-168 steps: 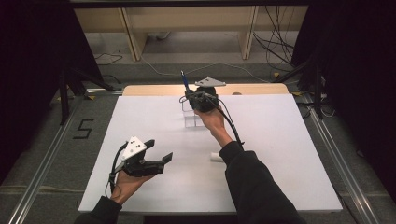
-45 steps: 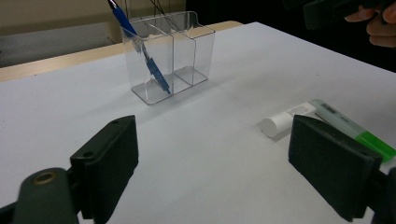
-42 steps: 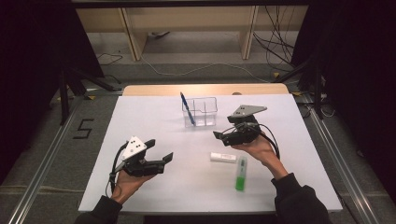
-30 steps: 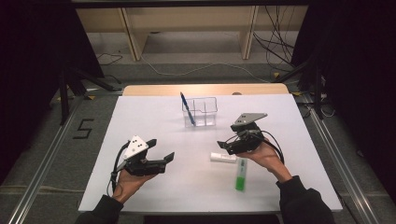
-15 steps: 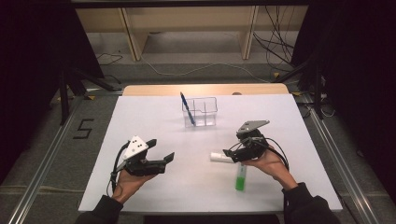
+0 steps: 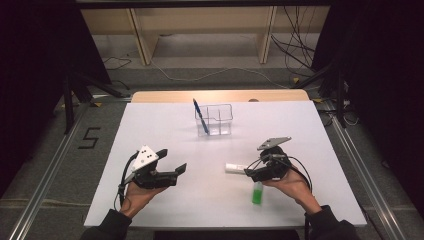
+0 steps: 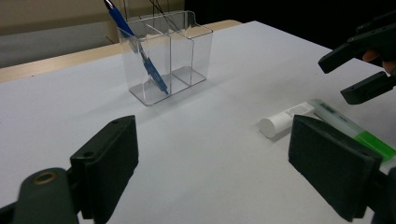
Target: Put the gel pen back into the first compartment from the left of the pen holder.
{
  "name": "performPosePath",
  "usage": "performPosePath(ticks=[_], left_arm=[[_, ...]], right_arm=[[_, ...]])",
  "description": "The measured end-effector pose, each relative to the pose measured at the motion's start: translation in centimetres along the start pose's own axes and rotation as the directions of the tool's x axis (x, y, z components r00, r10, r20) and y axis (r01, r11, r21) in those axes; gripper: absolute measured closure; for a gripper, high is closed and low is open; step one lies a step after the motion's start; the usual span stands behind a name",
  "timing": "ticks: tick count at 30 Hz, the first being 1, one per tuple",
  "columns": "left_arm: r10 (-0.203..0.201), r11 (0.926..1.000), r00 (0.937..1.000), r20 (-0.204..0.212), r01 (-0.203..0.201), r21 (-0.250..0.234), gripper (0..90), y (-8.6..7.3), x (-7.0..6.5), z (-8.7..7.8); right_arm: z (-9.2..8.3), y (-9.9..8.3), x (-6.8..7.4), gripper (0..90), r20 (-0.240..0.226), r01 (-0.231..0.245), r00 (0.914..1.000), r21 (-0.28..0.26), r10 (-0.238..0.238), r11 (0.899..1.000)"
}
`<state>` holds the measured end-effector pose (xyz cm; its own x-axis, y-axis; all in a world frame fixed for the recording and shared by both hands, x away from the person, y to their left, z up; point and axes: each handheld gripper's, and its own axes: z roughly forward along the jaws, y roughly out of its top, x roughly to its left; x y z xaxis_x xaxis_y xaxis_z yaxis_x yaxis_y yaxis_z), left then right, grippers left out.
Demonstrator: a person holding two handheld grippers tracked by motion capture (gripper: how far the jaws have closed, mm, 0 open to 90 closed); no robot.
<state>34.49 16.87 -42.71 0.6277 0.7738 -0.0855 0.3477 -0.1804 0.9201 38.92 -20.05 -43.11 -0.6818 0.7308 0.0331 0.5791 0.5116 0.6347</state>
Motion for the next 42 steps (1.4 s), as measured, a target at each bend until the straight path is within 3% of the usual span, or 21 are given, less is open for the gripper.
performPosePath(ticks=[13,27,42], left_arm=[[0.0,1.0,1.0,0.0,0.0,0.001,15.6,0.0,0.0,0.0],[0.0,1.0,1.0,-0.001,0.0,0.0,15.6,0.0,0.0,0.0],[0.003,1.0,1.0,0.0,-0.003,0.001,15.6,-0.1,0.0,0.0]], right_arm=[[-0.2,-1.4,0.4,17.2,0.016,-0.038,0.9992,0.058,0.037,0.998],[-0.4,-2.8,0.4,17.4,0.034,-0.111,0.9936,0.113,0.108,0.987],[0.4,-3.3,1.3,17.5,0.056,-0.127,0.9912,0.152,0.12,0.98]])
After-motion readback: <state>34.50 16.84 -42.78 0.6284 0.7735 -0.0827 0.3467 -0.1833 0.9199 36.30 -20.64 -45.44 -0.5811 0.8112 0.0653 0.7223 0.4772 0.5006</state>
